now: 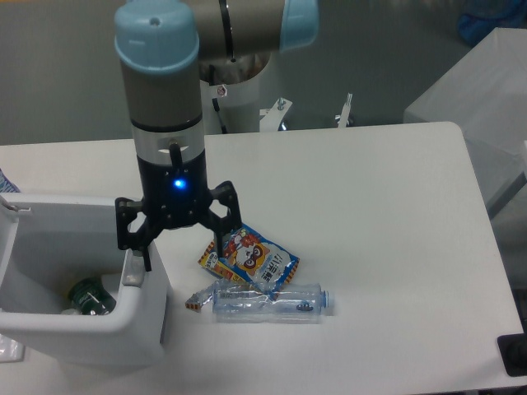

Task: Open the trash can
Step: 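Lift the gripper away from the open trash can over the wrapper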

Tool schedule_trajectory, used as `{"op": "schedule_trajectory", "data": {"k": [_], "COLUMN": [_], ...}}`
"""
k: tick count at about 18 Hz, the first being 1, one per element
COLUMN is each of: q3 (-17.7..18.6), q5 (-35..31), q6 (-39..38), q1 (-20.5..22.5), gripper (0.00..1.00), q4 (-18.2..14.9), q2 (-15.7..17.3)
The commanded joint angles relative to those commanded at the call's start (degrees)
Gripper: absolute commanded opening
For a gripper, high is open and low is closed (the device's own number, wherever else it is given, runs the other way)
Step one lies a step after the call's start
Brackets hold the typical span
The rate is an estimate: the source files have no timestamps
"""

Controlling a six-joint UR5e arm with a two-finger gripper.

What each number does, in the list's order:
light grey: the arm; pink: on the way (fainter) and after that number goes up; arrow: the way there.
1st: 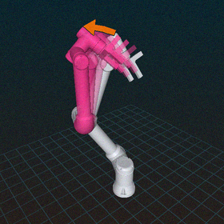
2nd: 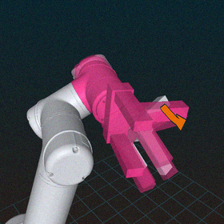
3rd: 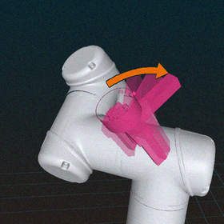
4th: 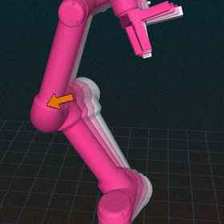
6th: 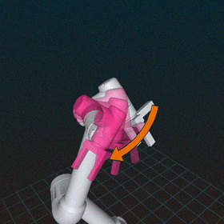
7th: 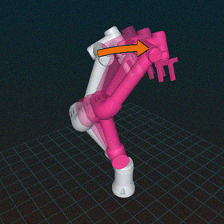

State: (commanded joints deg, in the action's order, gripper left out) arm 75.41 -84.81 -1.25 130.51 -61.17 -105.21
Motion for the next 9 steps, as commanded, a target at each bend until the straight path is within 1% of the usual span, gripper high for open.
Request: {"op": "schedule_trajectory", "data": {"k": [1, 2, 4, 5, 7, 9], "q3": [0.35, 0.87, 2.1, 2.37, 2.99, 3.34], "q5": [-0.52, -2.7, -10.07, -12.2, -13.27, -13.36], "q6": [2.63, 5.7, 14.74, 18.96, 24.7, 27.0], "q1": [0.71, 1.06, 1.33, 1.5, 3.25, 5.1], "gripper": [1.0, 1.0, 1.0, 1.0, 1.0, 1.0], "q4": [-0.18, -0.26, -0.62, -0.7, -0.7, -0.71], "q2": [0.09, 0.18, 0.44, 0.44, 0.44, 0.53]}}
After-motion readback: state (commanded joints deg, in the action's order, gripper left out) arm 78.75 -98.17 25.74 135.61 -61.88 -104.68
